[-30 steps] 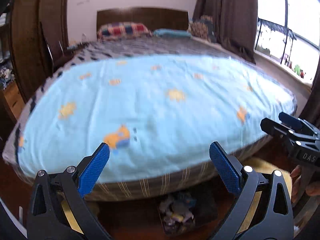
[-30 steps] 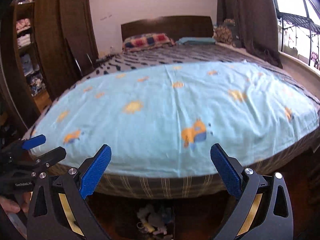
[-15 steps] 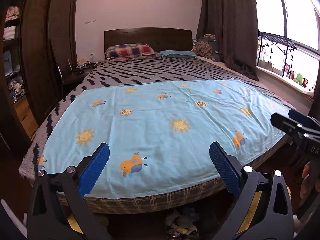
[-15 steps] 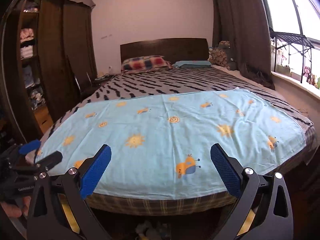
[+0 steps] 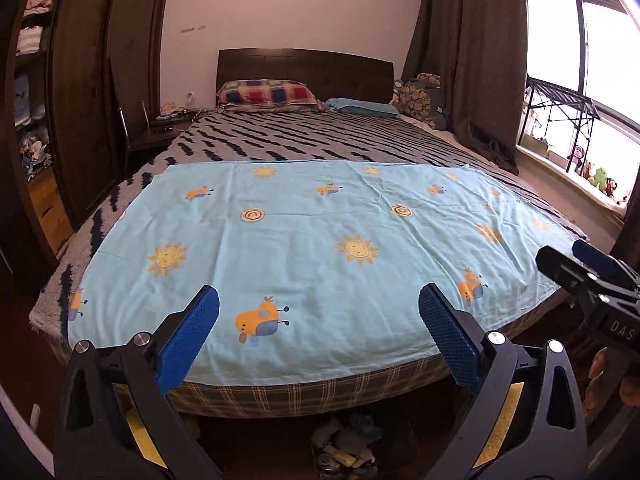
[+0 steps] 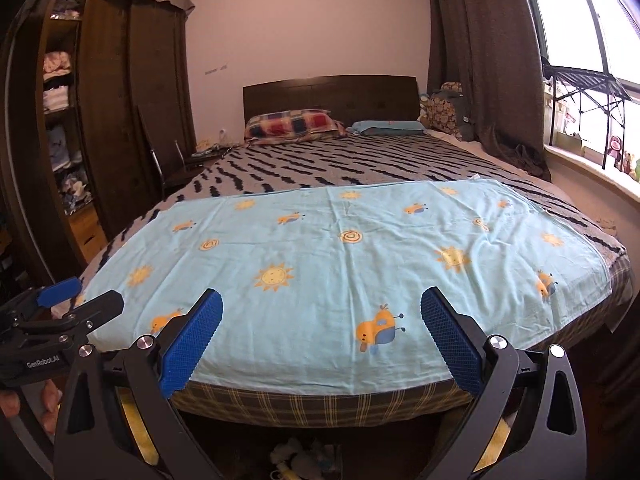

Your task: Collect trash

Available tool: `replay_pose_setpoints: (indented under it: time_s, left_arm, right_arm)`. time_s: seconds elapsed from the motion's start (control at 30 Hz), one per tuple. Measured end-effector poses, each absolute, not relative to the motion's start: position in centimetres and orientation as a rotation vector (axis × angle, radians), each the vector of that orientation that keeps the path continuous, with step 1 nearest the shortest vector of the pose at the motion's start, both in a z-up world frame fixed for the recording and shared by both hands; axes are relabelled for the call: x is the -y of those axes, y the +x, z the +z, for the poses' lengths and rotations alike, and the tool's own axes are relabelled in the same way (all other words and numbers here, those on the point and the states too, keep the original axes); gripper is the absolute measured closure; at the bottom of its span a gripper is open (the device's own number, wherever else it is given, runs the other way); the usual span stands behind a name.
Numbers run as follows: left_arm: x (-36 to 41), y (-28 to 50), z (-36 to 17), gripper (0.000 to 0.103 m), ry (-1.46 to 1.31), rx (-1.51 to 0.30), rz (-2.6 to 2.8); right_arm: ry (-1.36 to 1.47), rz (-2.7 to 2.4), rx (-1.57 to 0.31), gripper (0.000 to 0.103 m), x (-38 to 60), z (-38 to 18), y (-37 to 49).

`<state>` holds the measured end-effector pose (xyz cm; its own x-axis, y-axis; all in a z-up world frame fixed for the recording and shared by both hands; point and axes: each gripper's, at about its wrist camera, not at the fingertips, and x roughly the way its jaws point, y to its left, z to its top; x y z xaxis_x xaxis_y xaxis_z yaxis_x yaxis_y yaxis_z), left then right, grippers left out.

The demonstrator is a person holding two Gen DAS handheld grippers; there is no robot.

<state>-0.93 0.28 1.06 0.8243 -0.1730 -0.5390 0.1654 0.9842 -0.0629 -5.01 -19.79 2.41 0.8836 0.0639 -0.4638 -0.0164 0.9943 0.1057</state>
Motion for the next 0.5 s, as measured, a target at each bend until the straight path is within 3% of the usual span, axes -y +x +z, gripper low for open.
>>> replay_pose_setpoints:
  time_s: [0.5]
  left_arm:
    - [-0.90, -1.28, 1.49, 0.008, -0.020, -0.560, -0.152]
  right_arm:
    - [0.079, 0.054, -0.508, 0.003, 18.93, 2.59, -4.76]
